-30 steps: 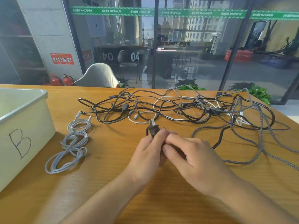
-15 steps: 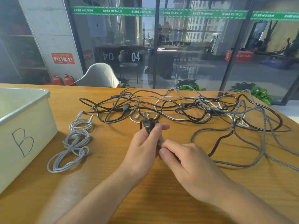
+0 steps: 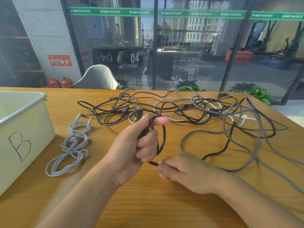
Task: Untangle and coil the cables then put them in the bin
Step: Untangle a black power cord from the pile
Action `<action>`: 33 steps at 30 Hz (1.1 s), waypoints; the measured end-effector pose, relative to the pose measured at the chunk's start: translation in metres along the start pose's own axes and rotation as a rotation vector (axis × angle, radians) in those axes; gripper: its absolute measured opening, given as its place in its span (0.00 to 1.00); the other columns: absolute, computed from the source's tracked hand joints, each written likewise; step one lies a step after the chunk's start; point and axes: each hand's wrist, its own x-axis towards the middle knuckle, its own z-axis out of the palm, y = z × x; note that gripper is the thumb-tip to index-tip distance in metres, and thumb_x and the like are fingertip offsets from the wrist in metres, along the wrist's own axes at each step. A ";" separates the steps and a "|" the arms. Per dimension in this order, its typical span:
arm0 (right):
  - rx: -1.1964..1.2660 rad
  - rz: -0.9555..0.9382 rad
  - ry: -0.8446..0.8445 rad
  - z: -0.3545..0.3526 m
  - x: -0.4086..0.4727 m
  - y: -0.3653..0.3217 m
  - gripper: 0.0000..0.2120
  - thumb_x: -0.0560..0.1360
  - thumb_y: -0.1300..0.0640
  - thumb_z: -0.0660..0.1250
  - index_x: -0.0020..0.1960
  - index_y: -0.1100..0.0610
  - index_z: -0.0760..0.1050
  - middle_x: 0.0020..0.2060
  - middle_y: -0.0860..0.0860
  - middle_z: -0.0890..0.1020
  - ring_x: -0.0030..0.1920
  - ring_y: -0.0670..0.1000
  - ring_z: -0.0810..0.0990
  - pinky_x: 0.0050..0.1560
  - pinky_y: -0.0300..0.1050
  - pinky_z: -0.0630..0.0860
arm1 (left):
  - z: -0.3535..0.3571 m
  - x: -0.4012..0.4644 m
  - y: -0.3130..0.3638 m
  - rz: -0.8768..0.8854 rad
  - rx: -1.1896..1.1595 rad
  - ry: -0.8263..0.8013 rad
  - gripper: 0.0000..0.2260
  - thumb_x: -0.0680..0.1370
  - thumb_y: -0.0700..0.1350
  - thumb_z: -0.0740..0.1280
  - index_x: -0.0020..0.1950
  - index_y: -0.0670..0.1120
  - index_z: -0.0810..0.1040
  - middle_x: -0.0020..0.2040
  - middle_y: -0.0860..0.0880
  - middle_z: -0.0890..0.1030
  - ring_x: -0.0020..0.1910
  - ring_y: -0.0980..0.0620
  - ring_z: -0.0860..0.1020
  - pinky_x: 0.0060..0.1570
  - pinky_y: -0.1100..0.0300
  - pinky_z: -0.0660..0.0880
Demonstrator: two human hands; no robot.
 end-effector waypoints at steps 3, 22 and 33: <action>-0.065 0.047 0.018 -0.010 -0.001 0.020 0.28 0.81 0.31 0.53 0.42 0.51 0.77 0.34 0.52 0.80 0.35 0.50 0.77 0.41 0.41 0.69 | 0.000 -0.002 -0.003 -0.101 0.078 -0.145 0.18 0.83 0.52 0.59 0.57 0.43 0.85 0.26 0.54 0.58 0.21 0.58 0.56 0.23 0.62 0.53; -0.244 -0.011 0.994 -0.049 -0.009 0.039 0.18 0.73 0.40 0.75 0.38 0.54 0.78 0.29 0.42 0.71 0.33 0.44 0.70 0.35 0.39 0.65 | 0.002 0.001 -0.025 -0.240 0.649 -0.174 0.19 0.87 0.51 0.56 0.62 0.41 0.81 0.29 0.50 0.62 0.26 0.54 0.59 0.27 0.62 0.57; -0.051 -0.080 0.828 -0.016 -0.006 -0.009 0.11 0.84 0.52 0.64 0.45 0.52 0.77 0.33 0.43 0.76 0.35 0.47 0.75 0.35 0.39 0.67 | 0.002 0.009 -0.032 -0.030 0.507 0.005 0.19 0.85 0.58 0.56 0.44 0.56 0.82 0.33 0.49 0.64 0.29 0.51 0.60 0.32 0.57 0.59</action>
